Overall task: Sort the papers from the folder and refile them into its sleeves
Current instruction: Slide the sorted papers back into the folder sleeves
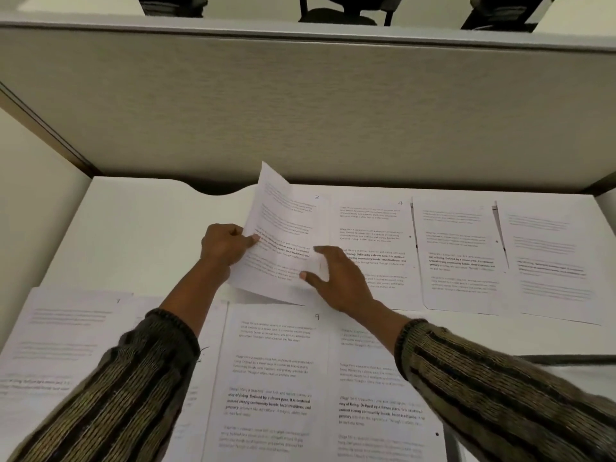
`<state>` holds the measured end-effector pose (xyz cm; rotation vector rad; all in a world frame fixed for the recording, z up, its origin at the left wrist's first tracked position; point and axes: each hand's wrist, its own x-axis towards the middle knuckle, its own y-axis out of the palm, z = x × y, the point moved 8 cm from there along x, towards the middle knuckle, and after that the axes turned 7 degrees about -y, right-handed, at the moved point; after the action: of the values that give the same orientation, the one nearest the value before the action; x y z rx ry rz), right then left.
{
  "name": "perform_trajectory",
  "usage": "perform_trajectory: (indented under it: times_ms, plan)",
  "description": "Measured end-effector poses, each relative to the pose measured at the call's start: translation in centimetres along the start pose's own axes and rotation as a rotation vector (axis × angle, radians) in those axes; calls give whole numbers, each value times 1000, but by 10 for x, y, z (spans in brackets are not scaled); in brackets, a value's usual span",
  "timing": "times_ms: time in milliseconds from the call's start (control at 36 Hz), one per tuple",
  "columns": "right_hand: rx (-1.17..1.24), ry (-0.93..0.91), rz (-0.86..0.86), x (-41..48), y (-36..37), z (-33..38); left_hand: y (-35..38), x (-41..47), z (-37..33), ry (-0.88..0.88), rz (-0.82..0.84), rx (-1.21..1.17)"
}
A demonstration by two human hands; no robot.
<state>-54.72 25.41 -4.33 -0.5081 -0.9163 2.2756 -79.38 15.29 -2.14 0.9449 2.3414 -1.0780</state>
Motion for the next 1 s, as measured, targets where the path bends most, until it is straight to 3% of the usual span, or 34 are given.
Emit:
perform_trajectory:
  times_ms: [83,194,389,528,833,1000]
  plan:
    - [205,111,-156,-7,-19,-8,-13,-23,-11,40,23,-117]
    - [436,280,-233,-29,-42,-15,-26,-66,-23,107,76,-263]
    - [792,439,-108,-83,-49,-30,-7,-146,-21,160,236,-395]
    - [1091,384,-122,-135,-67,-34,44,-204,-1,111,398,-445]
    - [1033,409,-334,-280,-151,-113,163,-312,48,101,466,-230]
    - [1075,402,-341,-362,-187,-160,227,-381,69,121,445,-131]
